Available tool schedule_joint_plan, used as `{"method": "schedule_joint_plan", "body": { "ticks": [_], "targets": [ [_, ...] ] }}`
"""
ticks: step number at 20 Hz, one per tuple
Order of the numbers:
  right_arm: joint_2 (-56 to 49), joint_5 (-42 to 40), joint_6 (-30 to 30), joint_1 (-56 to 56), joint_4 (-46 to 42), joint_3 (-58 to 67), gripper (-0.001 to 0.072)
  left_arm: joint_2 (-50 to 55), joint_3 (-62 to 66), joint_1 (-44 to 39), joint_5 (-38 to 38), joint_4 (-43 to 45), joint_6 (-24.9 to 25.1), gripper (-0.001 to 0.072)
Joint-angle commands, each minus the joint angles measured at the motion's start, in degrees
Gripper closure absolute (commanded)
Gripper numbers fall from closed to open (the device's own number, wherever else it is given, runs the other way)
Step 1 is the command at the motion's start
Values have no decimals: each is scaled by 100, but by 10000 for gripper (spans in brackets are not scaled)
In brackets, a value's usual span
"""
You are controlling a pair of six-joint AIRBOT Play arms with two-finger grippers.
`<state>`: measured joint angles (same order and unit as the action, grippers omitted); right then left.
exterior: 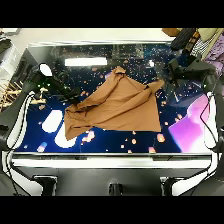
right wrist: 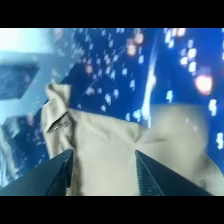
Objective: Fold the clothes and pants, and hang the long-sleeved shirts on hangers.
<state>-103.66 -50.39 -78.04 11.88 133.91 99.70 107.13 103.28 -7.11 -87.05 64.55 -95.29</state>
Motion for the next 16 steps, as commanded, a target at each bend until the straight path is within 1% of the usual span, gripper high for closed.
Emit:
{"method": "schedule_joint_plan", "body": {
  "ticks": [1, 3, 4, 6, 7, 9, 11, 13, 16],
  "targets": [
    [216, -1139, -691, 435, 26, 295, 221, 2, -2, -61, 52, 4, -37, 688],
    [619, -2037, -846, 909, -529, 271, 221, 0, 0, -46, 52, 4, -35, 688],
    [826, -2339, -861, 1172, -870, 177, 221, 0, 0, -46, 52, 4, -35, 688],
    [1198, -2789, -1156, 1641, -1196, -280, 221, -2, 0, -46, 50, 2, -37, 688],
    [1399, -2887, -1257, 1832, -1226, -680, 225, -4, 0, -46, 50, 2, -37, 688],
    [1853, -2999, -1537, 2090, -1071, -1845, 218, -17, 0, -46, 50, 2, -37, 688],
    [2201, -2881, -1733, 2105, -702, -3064, 151, -17, 0, -46, 48, 2, -37, 688],
    [2374, -2682, -2076, 1908, -125, -4192, 150, -17, 0, -48, 44, 0, -39, 688],
    [2378, -2330, -2396, 1285, -20, -5189, 152, -17, 0, -46, 24, 0, -39, 688]
  ]
}}
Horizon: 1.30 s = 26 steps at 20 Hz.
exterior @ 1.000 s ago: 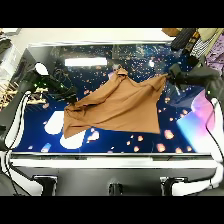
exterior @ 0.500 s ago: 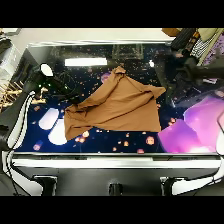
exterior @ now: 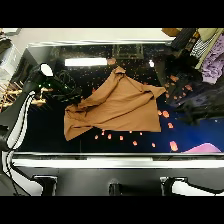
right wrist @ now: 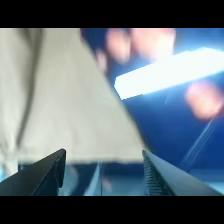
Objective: Fold the clothes and pants, and hang the long-sleeved shirts on hangers.
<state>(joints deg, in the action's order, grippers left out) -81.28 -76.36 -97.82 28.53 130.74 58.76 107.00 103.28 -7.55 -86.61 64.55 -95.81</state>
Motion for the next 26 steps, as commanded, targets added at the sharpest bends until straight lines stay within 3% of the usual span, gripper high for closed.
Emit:
{"method": "schedule_joint_plan", "body": {
  "ticks": [1, 3, 7, 12, 16, 22, 23, 25, 26],
  "targets": [
    [140, 457, -444, -595, 302, -1307, 152, -4, 0, -2, -42, 0, 13, 688],
    [138, 876, -433, -944, 295, -1541, 156, -4, 0, -2, -72, 0, 13, 688],
    [138, 1353, 149, -1357, -83, -1587, 163, -4, 0, -2, -90, 0, -70, 688],
    [140, 1314, 339, -1355, -98, -1587, 164, -4, 0, -2, -92, 0, -74, 688],
    [140, 1781, 496, -1344, -157, -1574, 165, -4, 0, -2, -101, 0, -72, 688],
    [140, 1604, 1016, -1344, -1025, -1060, 176, -4, 0, -2, -103, 0, -72, 688],
    [138, 1606, 1064, -1344, -1038, -1058, 204, -4, 0, -2, -103, 0, -72, 688],
    [136, 1600, 1060, -1401, -1014, -1058, 377, -4, 0, -2, -103, 0, -72, 688],
    [136, 1637, 1058, -1488, -1001, -1058, 423, -4, 0, -2, -103, 0, -72, 688]
  ]
}}
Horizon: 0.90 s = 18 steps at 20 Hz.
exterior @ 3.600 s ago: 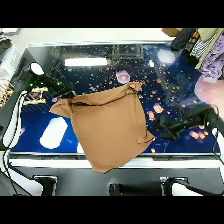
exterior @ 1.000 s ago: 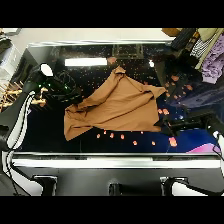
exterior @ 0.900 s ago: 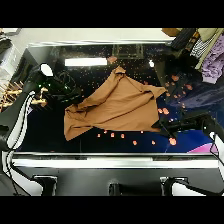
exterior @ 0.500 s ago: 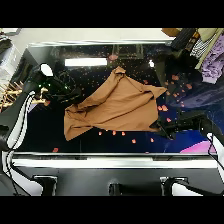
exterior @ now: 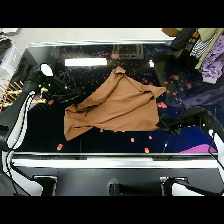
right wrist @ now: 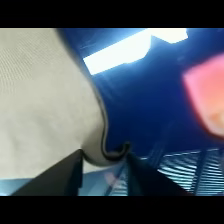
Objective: Fold the clothes and pants, and hang the long-sleeved shirts on hangers.
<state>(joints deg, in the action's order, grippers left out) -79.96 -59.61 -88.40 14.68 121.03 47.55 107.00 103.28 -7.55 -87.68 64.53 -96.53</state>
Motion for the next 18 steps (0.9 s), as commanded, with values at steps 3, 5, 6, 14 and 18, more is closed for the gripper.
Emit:
{"method": "schedule_joint_plan", "body": {
  "ticks": [3, 5, 6, 14, 18],
  "targets": [
    [7, 175, 50, -479, 22, 63, 512, -4, 0, -2, 4, 2, -2, 688],
    [9, 297, 52, -640, 138, 66, 682, -11, 0, -2, 2, 2, -2, 688],
    [17, 337, 48, -629, 232, 74, 682, -28, 4, -2, 2, 2, -2, 688],
    [1676, -81, 11, -629, 496, 2837, 684, -1528, 33, 643, 184, 0, 4, 688],
    [2404, -227, 391, -629, 387, 5659, 683, -3449, 33, 1377, 898, 0, 0, 688]
  ]
}}
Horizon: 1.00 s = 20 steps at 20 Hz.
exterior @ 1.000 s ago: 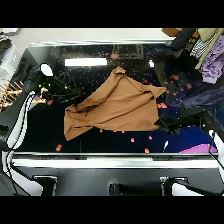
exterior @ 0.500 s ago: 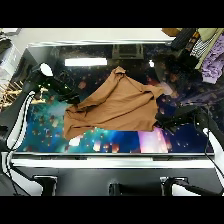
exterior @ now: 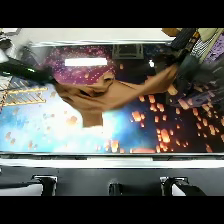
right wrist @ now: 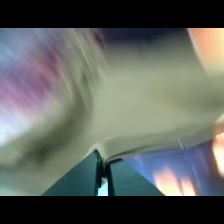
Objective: Fold the clothes and pants, and hang the long-sleeved shirts on hangers.
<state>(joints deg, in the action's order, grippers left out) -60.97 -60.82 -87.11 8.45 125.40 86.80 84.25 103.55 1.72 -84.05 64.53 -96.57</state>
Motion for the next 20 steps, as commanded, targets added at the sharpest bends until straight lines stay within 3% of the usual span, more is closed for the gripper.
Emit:
{"method": "schedule_joint_plan", "body": {
  "ticks": [1, 4, 6, 9, 15, 20],
  "targets": [
    [632, -103, 350, -7, -85, 2323, 683, -1731, 7, 625, 848, 2, 4, 688],
    [1003, 168, 940, -7, -629, 3635, 683, -3235, 4, 957, 1912, 11, 4, 688],
    [1309, 527, 1375, -7, -1158, 3698, 683, -3919, 2, 1003, 2529, 140, 4, 688],
    [1314, 337, 1875, -7, -1941, 3630, 683, -4345, 0, 1003, 2973, 404, -15, 688],
    [107, -1054, 2135, -7, -2098, 2885, 682, -3633, -750, 997, 2345, 181, -315, 688],
    [-1893, -1633, 2155, -7, -1891, 2461, 682, -2164, -2282, 374, 2308, -46, -553, 688]
  ]
}}
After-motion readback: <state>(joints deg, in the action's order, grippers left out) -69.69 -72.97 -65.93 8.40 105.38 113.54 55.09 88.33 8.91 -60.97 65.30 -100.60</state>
